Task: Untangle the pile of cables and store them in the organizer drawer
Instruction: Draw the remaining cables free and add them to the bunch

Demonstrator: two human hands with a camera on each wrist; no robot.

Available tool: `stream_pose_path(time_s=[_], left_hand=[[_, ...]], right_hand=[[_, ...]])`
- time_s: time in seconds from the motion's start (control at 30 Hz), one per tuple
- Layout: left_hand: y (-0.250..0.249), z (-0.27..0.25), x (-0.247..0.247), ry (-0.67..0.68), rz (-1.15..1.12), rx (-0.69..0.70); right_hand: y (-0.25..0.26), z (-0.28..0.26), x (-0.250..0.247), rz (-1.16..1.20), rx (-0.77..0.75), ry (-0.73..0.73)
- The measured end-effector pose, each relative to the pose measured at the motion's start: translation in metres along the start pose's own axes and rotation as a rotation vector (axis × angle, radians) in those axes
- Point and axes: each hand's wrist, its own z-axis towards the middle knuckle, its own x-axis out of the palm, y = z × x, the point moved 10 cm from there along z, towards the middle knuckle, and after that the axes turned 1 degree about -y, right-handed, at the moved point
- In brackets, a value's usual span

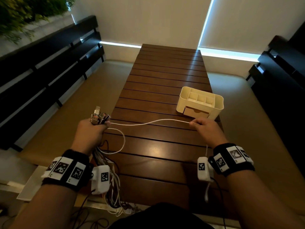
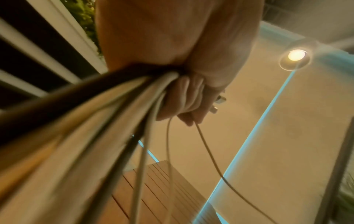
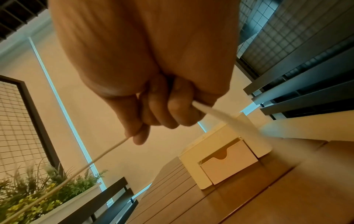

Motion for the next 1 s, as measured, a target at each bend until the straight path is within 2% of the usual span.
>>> stream_pose_path(time_s=[0.1, 0.17, 0.27, 0.4, 0.5, 0.67, 0.73, 0.87, 0.93, 1.0], left_hand=[[-0.015, -0.004, -0.002, -0.056, 0.085, 0.068], [-0.031, -0.014, 0.011, -0.042, 0.095, 0.145], [-0.058, -0.036, 0.056, 0.126, 0.08, 0.277], [-0.058, -0.06, 0.121, 0.442, 0.043, 0.252], [-0.053, -0.075, 0.143, 0.573, 0.11, 0.287], [-0.055, -0.069, 0.125, 0.524, 0.171, 0.329], [-0.056, -0.063, 0.109, 0.453, 0.177, 0.336], [-0.044, -0.045, 0.08, 0.325, 0.163, 0.251], [-0.036, -0.037, 0.068, 0.278, 0.091, 0.179], [-0.031, -0.033, 0.062, 0.269, 0.084, 0.171]], right_hand=[[0.009, -0.003, 0.005, -0.005, -0.028, 0.056], [0.02, -0.008, 0.012, -0.02, -0.064, 0.099], [0.044, -0.017, 0.032, -0.013, -0.136, 0.184], [0.078, -0.03, 0.054, 0.019, -0.238, 0.243], [0.093, -0.038, 0.055, 0.038, -0.292, 0.236], [0.072, -0.05, 0.058, 0.042, -0.223, 0.344], [0.055, -0.049, 0.046, 0.054, -0.165, 0.317], [0.016, -0.044, 0.016, 0.053, -0.042, 0.227], [0.009, -0.044, 0.012, 0.06, -0.023, 0.209], [0.008, -0.048, 0.015, 0.034, -0.012, 0.219]])
